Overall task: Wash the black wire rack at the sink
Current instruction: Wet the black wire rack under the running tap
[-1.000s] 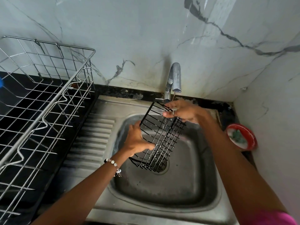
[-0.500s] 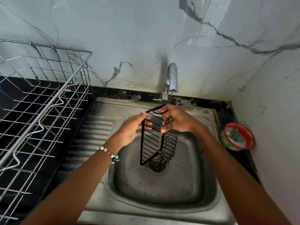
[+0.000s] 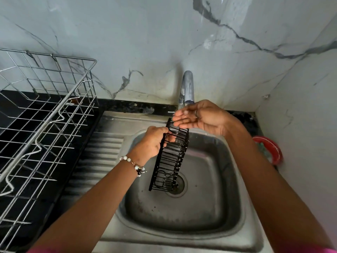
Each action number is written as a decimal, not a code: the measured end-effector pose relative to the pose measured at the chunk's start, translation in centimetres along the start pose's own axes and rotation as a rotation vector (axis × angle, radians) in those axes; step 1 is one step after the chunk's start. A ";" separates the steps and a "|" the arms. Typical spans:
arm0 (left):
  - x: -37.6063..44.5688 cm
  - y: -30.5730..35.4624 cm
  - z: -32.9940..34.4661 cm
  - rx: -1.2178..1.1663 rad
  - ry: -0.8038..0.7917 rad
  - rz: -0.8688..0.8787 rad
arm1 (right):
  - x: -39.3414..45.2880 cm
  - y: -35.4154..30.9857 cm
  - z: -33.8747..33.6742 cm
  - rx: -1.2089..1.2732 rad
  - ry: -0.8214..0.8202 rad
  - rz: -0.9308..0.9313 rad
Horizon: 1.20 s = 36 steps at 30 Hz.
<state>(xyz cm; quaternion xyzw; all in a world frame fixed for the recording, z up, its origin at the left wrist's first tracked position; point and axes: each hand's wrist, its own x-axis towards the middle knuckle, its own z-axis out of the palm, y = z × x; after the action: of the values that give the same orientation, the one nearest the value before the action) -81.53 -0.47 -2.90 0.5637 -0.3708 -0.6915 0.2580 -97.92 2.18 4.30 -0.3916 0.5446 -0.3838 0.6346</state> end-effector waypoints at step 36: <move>-2.0 1.2 -1.6 -0.083 -0.049 -0.169 | 2.2 -0.3 0.8 0.057 0.161 0.143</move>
<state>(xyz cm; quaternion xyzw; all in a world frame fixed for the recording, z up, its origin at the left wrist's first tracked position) -79.64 0.02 -0.89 0.5647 -0.2995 -0.7391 0.2127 -96.90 0.08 3.78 -0.3015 0.6089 -0.3833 0.6256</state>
